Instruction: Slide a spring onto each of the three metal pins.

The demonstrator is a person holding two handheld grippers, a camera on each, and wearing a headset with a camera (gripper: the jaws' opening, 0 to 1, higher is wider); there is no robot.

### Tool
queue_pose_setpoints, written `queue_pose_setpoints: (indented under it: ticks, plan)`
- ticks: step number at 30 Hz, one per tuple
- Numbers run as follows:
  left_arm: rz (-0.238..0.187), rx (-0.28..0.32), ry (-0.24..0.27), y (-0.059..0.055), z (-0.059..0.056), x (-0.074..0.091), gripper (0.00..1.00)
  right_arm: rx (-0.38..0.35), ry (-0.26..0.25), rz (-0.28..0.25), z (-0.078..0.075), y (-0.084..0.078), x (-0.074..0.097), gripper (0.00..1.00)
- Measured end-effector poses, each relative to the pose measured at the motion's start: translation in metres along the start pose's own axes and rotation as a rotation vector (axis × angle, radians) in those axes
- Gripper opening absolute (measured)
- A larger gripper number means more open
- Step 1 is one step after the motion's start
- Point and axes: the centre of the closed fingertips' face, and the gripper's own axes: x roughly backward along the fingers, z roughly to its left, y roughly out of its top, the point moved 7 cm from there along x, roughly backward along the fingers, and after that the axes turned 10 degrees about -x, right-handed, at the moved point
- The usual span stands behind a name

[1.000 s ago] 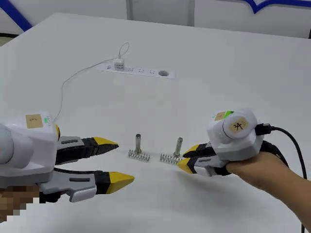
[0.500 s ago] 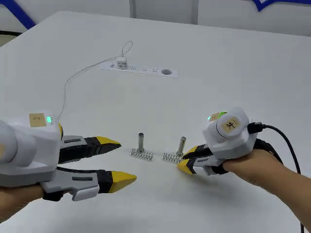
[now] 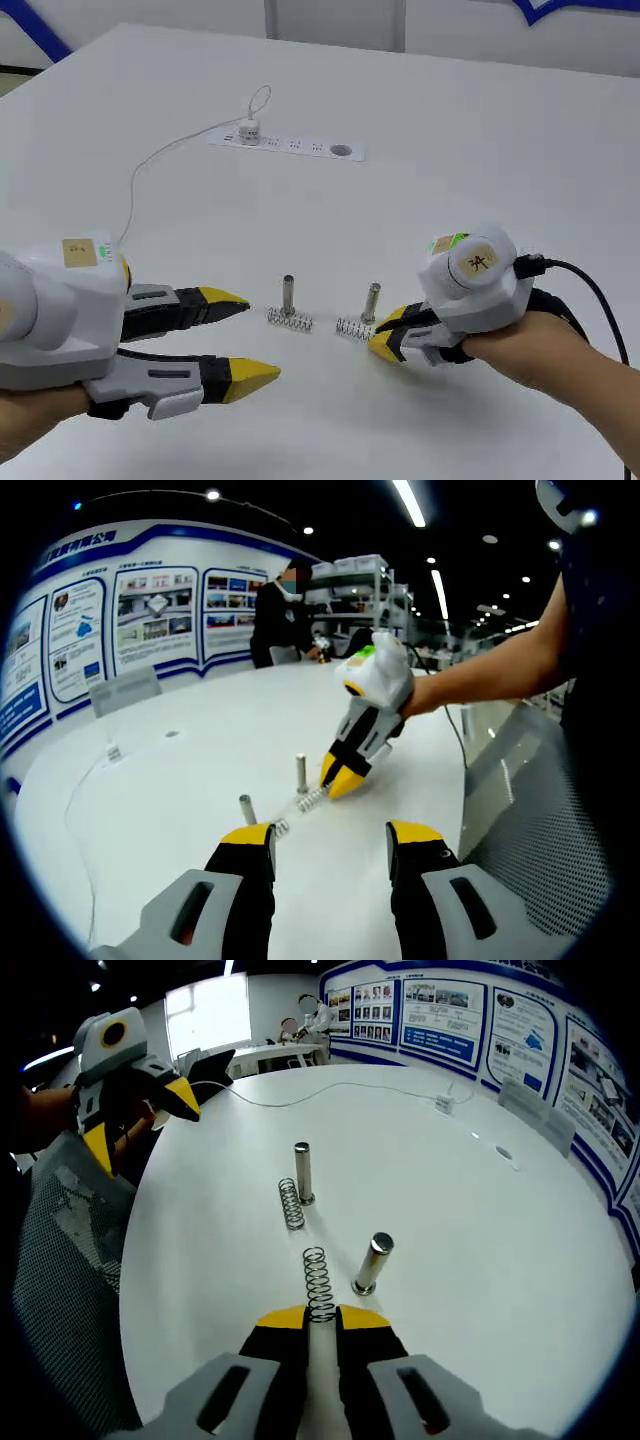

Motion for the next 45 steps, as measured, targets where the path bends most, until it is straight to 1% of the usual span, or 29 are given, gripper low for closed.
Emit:
queue_pose_setpoints:
  ticks: [4, 6, 9, 10, 12, 18, 24, 29, 31, 35, 39, 43, 45]
  plan:
    - [0.012, -0.016, -0.021, 0.000, -0.003, -0.004, 0.46, 0.032, 0.007, 0.015, 0.006, 0.002, 0.007, 0.11]
    - [0.020, -0.029, -0.034, 0.001, -0.005, -0.007, 0.45, 0.036, 0.023, 0.016, 0.012, 0.005, 0.013, 0.11]
    - [0.031, -0.051, -0.053, 0.002, -0.007, -0.011, 0.45, 0.064, 0.055, 0.035, 0.022, 0.009, 0.020, 0.11]
    - [0.034, -0.060, -0.062, 0.002, -0.007, -0.013, 0.45, 0.069, 0.077, 0.041, 0.026, 0.011, 0.022, 0.11]
    - [0.039, -0.071, -0.072, 0.002, -0.008, -0.016, 0.44, 0.082, 0.089, 0.047, 0.032, 0.014, 0.026, 0.11]
    - [0.050, -0.108, -0.103, 0.001, -0.008, -0.027, 0.39, 0.123, 0.127, 0.067, 0.046, 0.019, 0.029, 0.11]
    - [0.082, -0.148, -0.140, -0.002, -0.009, -0.036, 0.36, 0.145, 0.157, 0.077, 0.055, 0.024, 0.031, 0.11]
    - [0.108, -0.205, -0.180, -0.004, -0.015, -0.045, 0.33, 0.159, 0.181, 0.082, 0.061, 0.028, 0.031, 0.11]
    - [0.120, -0.237, -0.193, -0.004, -0.017, -0.048, 0.31, 0.163, 0.189, 0.087, 0.062, 0.028, 0.031, 0.11]
    - [0.132, -0.263, -0.203, -0.007, -0.019, -0.053, 0.27, 0.170, 0.205, 0.100, 0.066, 0.028, 0.031, 0.11]
    - [0.133, -0.277, -0.208, -0.008, -0.020, -0.054, 0.23, 0.176, 0.215, 0.107, 0.070, 0.028, 0.030, 0.11]
    - [0.133, -0.291, -0.203, -0.009, -0.018, -0.054, 0.15, 0.177, 0.223, 0.101, 0.074, 0.032, 0.033, 0.11]
    - [0.133, -0.291, -0.198, -0.009, -0.017, -0.053, 0.14, 0.180, 0.224, 0.097, 0.076, 0.034, 0.034, 0.11]
